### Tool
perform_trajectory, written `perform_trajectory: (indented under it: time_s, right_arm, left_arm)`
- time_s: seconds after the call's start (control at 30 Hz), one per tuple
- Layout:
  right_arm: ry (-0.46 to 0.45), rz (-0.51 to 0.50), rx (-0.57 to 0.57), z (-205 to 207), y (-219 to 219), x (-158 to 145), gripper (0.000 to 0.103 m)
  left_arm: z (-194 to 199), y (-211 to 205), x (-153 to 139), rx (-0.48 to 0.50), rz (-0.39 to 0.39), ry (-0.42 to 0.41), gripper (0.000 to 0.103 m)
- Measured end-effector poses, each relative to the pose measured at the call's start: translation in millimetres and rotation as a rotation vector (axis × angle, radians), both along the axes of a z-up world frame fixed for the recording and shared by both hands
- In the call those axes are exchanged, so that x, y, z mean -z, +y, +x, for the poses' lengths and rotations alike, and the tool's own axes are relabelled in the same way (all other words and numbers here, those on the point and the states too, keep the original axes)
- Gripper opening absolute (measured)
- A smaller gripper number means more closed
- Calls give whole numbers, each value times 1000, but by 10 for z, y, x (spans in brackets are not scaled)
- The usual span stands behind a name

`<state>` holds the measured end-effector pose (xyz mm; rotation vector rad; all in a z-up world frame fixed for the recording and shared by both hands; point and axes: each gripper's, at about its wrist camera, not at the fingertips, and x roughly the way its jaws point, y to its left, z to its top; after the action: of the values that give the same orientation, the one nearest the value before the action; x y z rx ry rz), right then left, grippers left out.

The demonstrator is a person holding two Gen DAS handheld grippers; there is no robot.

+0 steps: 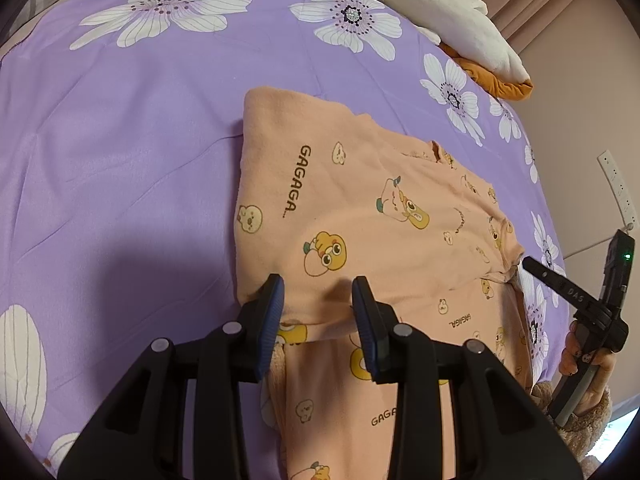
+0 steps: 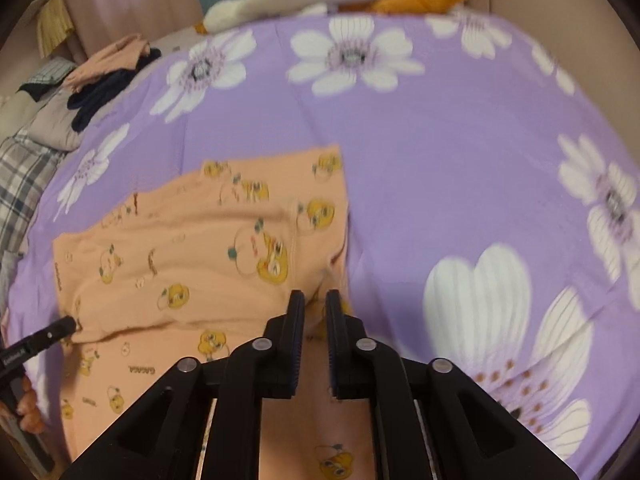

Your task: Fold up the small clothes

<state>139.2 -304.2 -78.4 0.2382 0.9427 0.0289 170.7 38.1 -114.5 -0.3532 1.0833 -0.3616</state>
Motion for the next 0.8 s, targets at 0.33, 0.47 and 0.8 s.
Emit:
perform_trajectory:
  time_s: [0.33, 0.47, 0.8]
  right_arm:
    - [46, 24, -19, 137, 44, 203, 45]
    - [84, 32, -2, 162, 19, 297, 46]
    - [80, 49, -2, 162, 13, 328, 50]
  left_arm:
    - [16, 13, 13, 0, -14, 6, 37]
    - [7, 17, 15, 0, -20, 7, 37]
    - [-11, -17, 2, 13, -6, -11, 44]
